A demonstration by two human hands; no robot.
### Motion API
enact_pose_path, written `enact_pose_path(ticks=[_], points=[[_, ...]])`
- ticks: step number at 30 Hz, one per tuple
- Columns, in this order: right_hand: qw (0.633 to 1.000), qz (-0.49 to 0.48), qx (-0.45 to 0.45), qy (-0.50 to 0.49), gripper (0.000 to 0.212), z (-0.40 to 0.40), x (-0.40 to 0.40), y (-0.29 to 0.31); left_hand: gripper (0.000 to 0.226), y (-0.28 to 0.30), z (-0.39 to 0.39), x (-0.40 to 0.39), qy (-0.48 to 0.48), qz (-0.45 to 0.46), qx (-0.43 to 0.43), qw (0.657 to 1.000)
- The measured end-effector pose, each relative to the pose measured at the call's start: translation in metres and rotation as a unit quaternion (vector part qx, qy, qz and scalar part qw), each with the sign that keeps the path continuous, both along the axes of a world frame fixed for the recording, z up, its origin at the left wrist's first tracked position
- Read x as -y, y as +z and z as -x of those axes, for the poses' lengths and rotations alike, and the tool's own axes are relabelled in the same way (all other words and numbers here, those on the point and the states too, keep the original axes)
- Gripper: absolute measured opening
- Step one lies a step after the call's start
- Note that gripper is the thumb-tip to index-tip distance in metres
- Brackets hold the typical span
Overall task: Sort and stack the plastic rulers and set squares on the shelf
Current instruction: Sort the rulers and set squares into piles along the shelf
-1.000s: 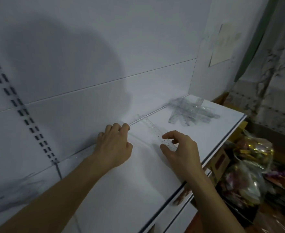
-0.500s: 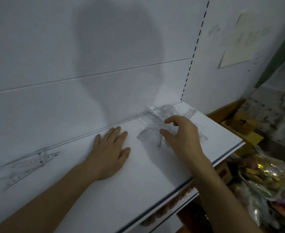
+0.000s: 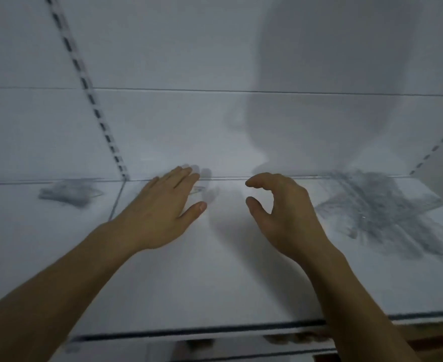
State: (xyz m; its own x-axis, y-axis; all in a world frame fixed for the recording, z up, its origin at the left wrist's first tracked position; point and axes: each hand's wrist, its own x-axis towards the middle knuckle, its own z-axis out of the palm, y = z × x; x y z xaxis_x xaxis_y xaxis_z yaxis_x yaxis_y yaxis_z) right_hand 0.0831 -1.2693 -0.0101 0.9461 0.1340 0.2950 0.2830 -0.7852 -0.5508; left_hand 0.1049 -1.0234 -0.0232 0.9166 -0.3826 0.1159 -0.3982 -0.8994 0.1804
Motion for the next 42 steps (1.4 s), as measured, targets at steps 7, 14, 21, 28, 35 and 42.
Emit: enact_pose_path(ticks=[7,14,21,28,35,42], points=[[0.961,0.176,-0.091,0.195,0.068,0.018,-0.167,0.021,0.092,0.007,0.095,-0.182,0.171,-0.042,-0.011,0.984],[0.945,0.163,-0.080,0.272,0.073,0.082,-0.358,0.024,0.101,0.016,0.197,-0.362,0.307,-0.024,-0.041,0.951],[0.904,0.194,-0.065,0.375,0.081,0.124,-0.524,0.034,0.090,0.017,0.282,-0.504,0.390,-0.016,-0.025,0.921],[0.863,0.245,-0.054,0.438,0.079,0.133,-0.658,0.045,0.072,0.027,0.318,-0.598,0.440,-0.003,-0.013,0.898],[0.859,0.261,-0.084,0.432,0.076,0.071,-0.759,0.024,0.072,0.004,0.305,-0.684,0.468,0.016,-0.040,0.883],[0.903,0.238,-0.056,0.353,0.054,-0.007,-0.838,0.002,0.070,0.013,0.276,-0.769,0.495,0.025,-0.037,0.868]])
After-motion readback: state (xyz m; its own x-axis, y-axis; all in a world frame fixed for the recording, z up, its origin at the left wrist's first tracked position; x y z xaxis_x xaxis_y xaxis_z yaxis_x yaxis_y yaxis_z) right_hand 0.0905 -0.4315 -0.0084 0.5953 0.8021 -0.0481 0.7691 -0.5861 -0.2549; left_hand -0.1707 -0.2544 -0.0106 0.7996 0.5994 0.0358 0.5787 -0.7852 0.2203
